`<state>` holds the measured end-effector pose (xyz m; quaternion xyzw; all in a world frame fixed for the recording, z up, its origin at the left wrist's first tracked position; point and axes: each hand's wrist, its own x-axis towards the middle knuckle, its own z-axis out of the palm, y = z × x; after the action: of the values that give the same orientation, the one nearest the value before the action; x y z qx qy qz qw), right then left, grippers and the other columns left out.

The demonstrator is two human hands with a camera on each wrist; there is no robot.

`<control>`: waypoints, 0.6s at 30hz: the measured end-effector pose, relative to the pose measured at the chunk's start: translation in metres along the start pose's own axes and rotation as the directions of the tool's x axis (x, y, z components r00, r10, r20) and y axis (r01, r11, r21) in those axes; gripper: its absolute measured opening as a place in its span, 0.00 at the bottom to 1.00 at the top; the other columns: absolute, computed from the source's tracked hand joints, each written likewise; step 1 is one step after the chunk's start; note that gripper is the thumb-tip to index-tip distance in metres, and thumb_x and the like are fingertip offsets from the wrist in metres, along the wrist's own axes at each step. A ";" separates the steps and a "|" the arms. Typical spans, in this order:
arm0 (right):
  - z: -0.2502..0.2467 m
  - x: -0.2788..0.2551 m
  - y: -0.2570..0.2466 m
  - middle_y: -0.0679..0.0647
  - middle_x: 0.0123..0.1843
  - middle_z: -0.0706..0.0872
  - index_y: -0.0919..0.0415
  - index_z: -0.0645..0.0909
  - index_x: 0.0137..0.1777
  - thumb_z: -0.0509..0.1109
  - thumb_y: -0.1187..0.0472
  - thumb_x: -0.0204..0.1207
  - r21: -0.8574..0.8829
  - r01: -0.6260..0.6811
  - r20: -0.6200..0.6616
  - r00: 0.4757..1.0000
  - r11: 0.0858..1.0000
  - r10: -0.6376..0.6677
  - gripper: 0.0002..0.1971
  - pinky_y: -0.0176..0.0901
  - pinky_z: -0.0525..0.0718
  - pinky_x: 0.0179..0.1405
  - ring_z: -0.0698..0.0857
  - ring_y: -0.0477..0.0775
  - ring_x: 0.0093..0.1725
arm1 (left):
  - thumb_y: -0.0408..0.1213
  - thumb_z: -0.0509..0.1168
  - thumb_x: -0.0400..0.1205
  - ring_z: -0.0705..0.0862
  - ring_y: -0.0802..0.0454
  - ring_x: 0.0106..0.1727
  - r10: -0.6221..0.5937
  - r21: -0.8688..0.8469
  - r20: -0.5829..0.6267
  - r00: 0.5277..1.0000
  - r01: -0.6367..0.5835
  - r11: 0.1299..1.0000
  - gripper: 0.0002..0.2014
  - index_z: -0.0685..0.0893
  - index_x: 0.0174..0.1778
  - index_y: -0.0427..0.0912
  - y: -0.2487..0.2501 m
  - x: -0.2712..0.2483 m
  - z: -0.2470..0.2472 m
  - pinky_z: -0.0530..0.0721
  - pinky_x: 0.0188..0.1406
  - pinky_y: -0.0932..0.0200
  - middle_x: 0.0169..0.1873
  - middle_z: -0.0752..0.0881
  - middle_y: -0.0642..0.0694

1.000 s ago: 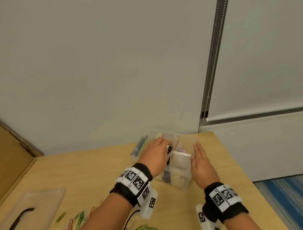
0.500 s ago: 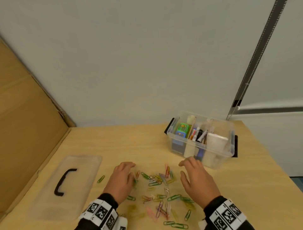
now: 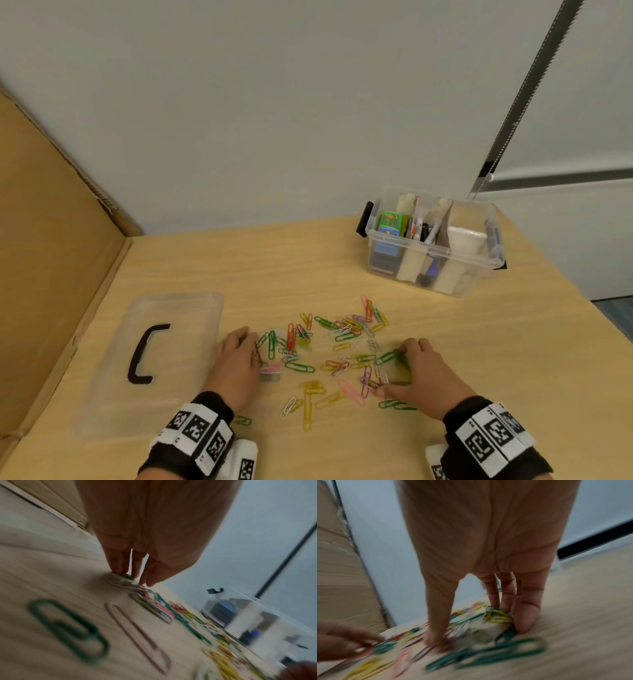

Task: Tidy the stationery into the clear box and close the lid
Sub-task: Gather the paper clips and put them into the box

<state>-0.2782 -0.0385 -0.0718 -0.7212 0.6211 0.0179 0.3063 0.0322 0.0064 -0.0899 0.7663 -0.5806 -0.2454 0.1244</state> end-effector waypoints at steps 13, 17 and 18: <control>-0.012 -0.009 -0.026 0.46 0.53 0.73 0.51 0.68 0.58 0.80 0.44 0.61 -0.007 -0.004 0.051 0.999 1.000 0.005 0.31 0.33 0.72 0.40 0.77 0.47 0.50 | 0.46 0.68 0.79 0.78 0.63 0.52 0.162 -0.031 0.141 0.977 -0.159 0.987 0.18 0.76 0.64 0.55 -0.007 -0.012 -0.038 0.76 0.54 0.70 0.59 0.77 0.56; -0.012 -0.017 -0.014 0.48 0.51 0.77 0.53 0.66 0.55 0.85 0.48 0.56 -0.086 -0.130 0.210 0.967 0.988 0.146 0.35 0.37 0.79 0.34 0.81 0.48 0.39 | 0.51 0.78 0.62 0.78 0.60 0.42 0.017 0.096 0.330 0.944 -0.051 0.994 0.21 0.76 0.44 0.54 -0.022 -0.022 -0.044 0.76 0.42 0.66 0.45 0.77 0.57; -0.010 -0.018 -0.015 0.49 0.50 0.77 0.54 0.66 0.55 0.85 0.51 0.57 -0.079 -0.137 0.223 0.963 0.987 0.152 0.34 0.36 0.80 0.30 0.81 0.47 0.35 | 0.49 0.79 0.60 0.77 0.59 0.40 -0.001 0.073 0.364 0.931 -0.027 0.997 0.21 0.76 0.42 0.52 -0.023 -0.024 -0.040 0.76 0.41 0.66 0.42 0.78 0.56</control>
<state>-0.2723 -0.0268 -0.0503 -0.6763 0.6319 0.1424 0.3507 0.0670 0.0327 -0.0615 0.7080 -0.6076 -0.3596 -0.0131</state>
